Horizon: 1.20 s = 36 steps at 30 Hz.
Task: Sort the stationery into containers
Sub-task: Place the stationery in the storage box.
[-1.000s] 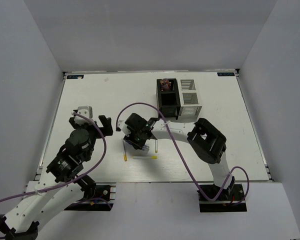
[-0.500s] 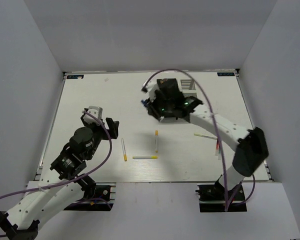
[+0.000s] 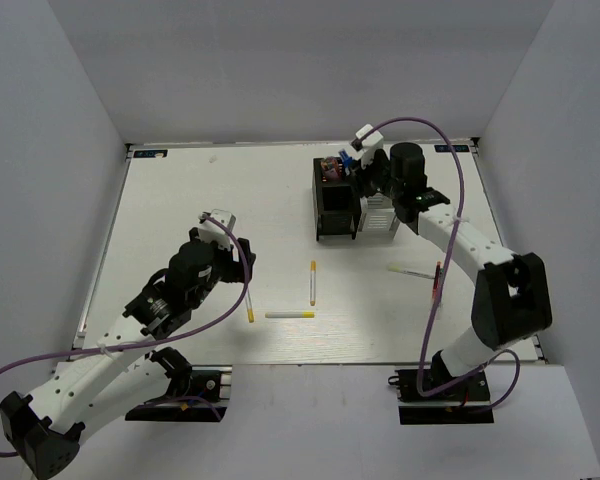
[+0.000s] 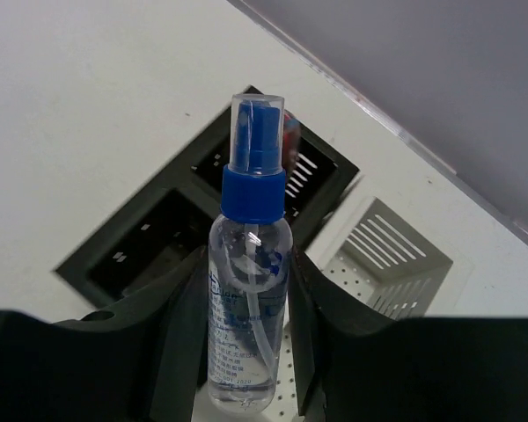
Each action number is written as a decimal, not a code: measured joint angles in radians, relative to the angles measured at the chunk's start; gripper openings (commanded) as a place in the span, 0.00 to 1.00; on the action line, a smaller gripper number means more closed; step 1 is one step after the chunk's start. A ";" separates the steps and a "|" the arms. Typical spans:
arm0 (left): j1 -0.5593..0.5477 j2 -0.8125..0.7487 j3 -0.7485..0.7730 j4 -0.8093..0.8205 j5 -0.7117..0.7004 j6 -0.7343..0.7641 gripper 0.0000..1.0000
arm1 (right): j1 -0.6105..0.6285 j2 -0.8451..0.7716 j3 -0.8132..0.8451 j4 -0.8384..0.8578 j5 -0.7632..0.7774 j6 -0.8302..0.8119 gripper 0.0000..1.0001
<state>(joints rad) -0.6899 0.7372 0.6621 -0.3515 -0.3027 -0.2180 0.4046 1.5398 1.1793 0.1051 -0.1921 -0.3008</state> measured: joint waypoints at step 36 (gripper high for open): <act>0.001 0.105 0.013 -0.047 -0.001 -0.026 0.95 | -0.269 0.394 0.167 0.352 -0.286 -0.017 0.81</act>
<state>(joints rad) -0.6891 0.8417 0.6746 -0.3988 -0.3035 -0.2440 0.1356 1.9343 1.3468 0.4568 -0.4786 -0.3176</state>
